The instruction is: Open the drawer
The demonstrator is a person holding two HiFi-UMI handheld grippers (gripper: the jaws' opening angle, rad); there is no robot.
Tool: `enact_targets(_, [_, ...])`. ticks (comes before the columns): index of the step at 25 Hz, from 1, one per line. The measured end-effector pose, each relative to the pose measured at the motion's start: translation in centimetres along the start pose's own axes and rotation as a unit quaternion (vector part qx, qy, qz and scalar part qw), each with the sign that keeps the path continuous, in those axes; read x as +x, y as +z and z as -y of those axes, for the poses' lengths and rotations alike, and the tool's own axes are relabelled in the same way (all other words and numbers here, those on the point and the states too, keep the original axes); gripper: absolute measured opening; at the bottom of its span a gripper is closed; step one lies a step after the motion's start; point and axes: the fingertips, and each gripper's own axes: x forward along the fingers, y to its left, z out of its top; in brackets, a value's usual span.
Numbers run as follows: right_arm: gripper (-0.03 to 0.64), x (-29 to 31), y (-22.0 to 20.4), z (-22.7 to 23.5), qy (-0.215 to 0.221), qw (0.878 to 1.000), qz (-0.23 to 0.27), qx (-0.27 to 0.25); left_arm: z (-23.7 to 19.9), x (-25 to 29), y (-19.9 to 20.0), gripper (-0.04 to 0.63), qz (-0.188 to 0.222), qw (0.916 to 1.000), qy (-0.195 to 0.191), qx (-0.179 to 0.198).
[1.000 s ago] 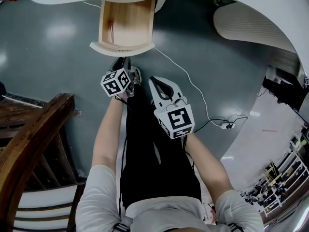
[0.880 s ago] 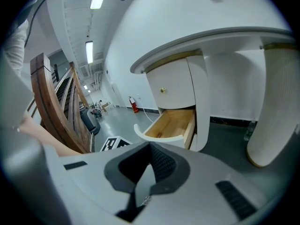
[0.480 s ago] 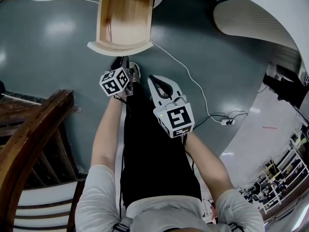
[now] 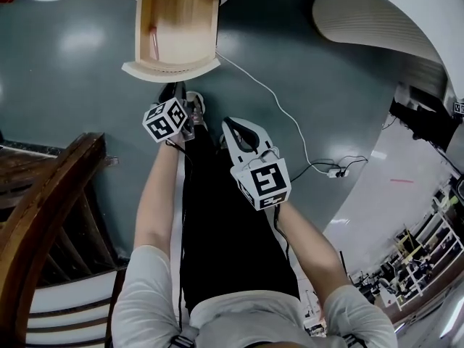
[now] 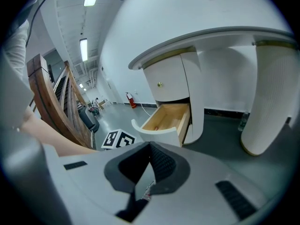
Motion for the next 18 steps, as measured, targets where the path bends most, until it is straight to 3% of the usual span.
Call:
enact_targets(4, [0.012,0.5,1.0,0.3,-0.002,1.0,0.015,0.0,0.3,0.5,0.2,0.101,0.003,1.0,0.003,0.003])
enact_targets(6, [0.012,0.4,1.3,0.3,-0.002,1.0,0.017,0.0,0.5,0.4,-0.1,0.101,0.005,0.9998,0.017,-0.007])
enact_targets(10, [0.012,0.9,2.4,0.3,-0.009,1.0,0.025,0.004,0.2,-0.1,0.2,0.101,0.0,0.9988,0.048,0.007])
enact_targets(15, [0.012,0.8,2.8,0.2,-0.018,1.0,0.012,-0.001,0.3,-1.2,0.3,0.098,-0.016,0.9978,0.063,0.012])
enact_targets(17, [0.013,0.6,3.4,0.2,-0.019,1.0,0.01,-0.002,0.8,-2.1,1.1,0.024,-0.005,0.998,0.062,0.012])
enact_targets(18, [0.012,0.4,3.8,0.2,-0.02,1.0,0.009,0.0,1.2,-2.6,1.5,0.021,0.0,0.9982,0.058,0.012])
